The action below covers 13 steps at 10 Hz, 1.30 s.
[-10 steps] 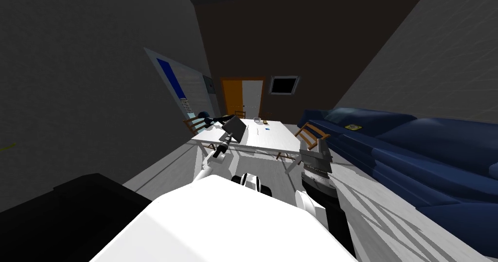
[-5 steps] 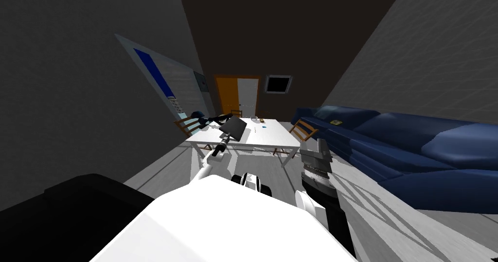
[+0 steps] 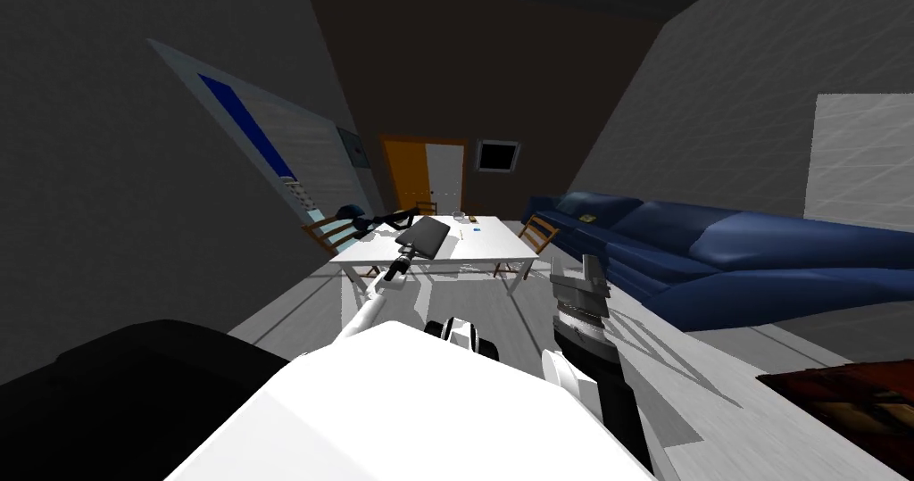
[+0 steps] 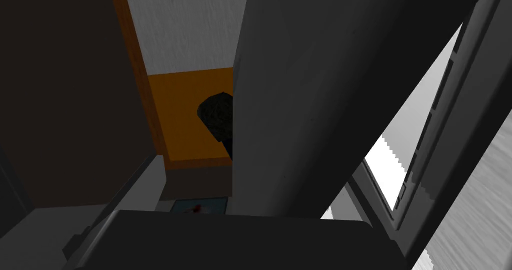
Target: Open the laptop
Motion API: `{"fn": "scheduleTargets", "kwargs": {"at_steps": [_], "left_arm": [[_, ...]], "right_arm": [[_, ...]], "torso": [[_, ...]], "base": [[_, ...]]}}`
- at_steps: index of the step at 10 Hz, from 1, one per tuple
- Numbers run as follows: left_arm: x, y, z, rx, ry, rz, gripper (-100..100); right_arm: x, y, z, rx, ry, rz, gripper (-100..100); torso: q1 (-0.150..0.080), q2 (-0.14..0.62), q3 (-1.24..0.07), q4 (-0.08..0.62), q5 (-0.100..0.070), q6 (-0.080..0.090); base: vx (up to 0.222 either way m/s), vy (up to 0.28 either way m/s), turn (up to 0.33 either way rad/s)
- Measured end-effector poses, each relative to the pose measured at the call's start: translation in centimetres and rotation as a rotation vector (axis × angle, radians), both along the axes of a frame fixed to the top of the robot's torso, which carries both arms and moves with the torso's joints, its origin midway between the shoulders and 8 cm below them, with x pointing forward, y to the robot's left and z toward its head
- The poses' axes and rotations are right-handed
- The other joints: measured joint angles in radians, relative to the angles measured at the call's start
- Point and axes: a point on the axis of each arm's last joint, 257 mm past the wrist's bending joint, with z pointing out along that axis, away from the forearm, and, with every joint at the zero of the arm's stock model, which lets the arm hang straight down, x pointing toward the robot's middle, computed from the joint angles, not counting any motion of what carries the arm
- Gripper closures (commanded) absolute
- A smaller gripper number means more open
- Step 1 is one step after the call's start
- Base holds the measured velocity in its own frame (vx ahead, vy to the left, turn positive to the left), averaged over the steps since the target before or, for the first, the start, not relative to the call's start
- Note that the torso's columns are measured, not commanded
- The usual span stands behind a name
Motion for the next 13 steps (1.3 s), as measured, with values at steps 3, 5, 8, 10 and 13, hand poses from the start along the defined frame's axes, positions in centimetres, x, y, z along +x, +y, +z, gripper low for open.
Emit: {"fn": "scheduleTargets", "kwargs": {"at_steps": [3, 5, 8, 10, 13], "left_arm": [[1.2, 3.1, 1.0, 0.005, -0.003, 0.045, -100], [1.6, 5.5, 2.3, 0.001, -0.005, 0.084, -100], [2.1, 8.1, 3.7, -0.005, -0.009, 0.124, -100], [2.0, 8.1, 3.4, -0.009, -0.002, 0.126, 0], [2.0, 8.2, 3.6, -0.007, -0.004, 0.127, 0]], "right_arm": [[0.0, 0.0, 0.0, 0.000, 0.000, 0.000, 0], [0.0, 0.0, 0.0, 0.000, 0.000, 0.000, 0], [0.0, 0.0, 0.0, 0.000, 0.000, 0.000, 0], [0.0, 0.0, 0.0, 0.000, 0.000, 0.000, 0], [0.0, 0.0, 0.0, 0.000, 0.000, 0.000, 0]], "torso": [[0.002, 0.000, 0.000, 0.000, 0.001, 0.000], [0.000, 0.001, 0.001, 0.000, 0.000, 0.000], [0.003, -0.002, -0.002, -0.001, 0.001, 0.000], [0.002, -0.003, -0.001, -0.001, 0.001, 0.000], [0.002, -0.002, -0.001, -0.003, 0.002, 0.001]], "base": [[-0.110, -0.017, -0.193], [-0.115, -0.037, -0.192], [-0.054, -0.018, -0.056], [-0.004, -0.001, -0.001], [0.001, 0.002, 0.004]]}}
